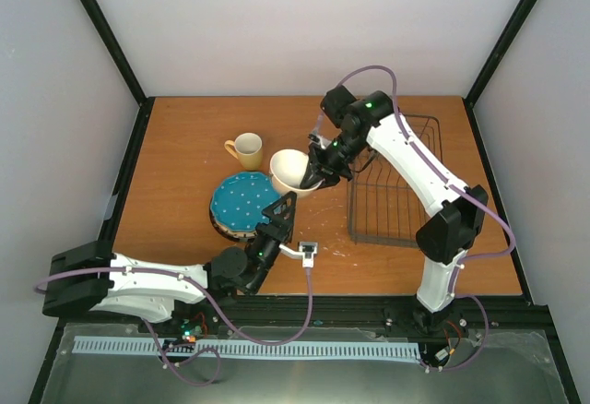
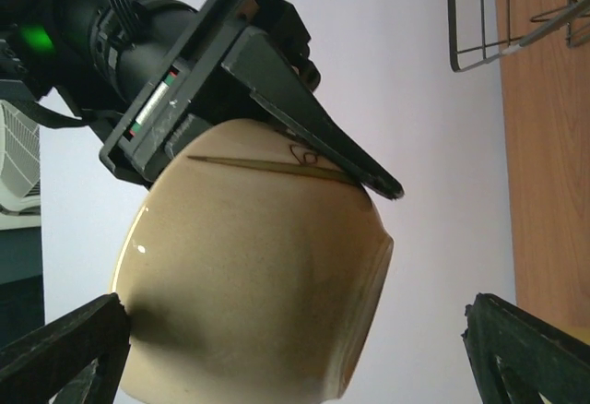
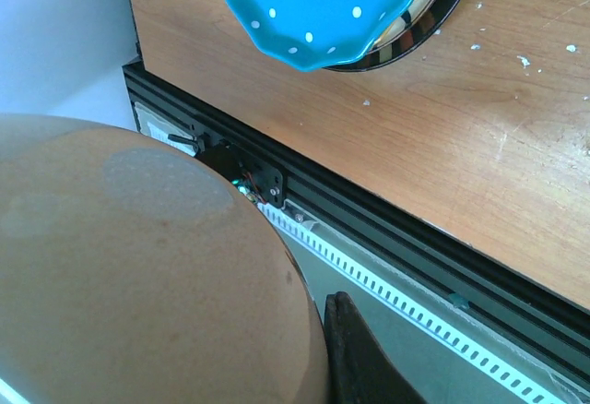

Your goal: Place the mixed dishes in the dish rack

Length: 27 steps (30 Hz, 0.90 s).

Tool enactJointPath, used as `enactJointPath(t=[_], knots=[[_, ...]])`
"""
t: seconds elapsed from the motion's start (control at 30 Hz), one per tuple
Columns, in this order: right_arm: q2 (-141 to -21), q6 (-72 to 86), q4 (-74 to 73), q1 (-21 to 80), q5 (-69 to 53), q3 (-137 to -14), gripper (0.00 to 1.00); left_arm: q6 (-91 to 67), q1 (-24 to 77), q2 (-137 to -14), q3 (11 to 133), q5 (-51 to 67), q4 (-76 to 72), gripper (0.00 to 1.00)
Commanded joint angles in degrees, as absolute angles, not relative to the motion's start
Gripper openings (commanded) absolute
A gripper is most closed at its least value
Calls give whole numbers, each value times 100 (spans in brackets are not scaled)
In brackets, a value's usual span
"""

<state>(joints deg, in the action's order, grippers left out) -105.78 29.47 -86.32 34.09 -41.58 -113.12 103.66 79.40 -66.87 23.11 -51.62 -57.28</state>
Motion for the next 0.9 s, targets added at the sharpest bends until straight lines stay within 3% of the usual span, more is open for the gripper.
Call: enactJointPath(t=[0.0, 0.4, 0.87], knots=[[-10205, 2917, -8629, 3585, -4526, -11283, 3, 10725, 7916, -6840, 2451, -5071, -6318, 100], [-9779, 3061, -8631, 4039, -4636, -10658, 3, 10964, 7847, -6967, 2636, -5092, -6452, 100], [-9507, 3403, -8630, 4328, -4769, -10645, 3, 9711, 7773, -6144, 2619, -5483, -3871, 100]])
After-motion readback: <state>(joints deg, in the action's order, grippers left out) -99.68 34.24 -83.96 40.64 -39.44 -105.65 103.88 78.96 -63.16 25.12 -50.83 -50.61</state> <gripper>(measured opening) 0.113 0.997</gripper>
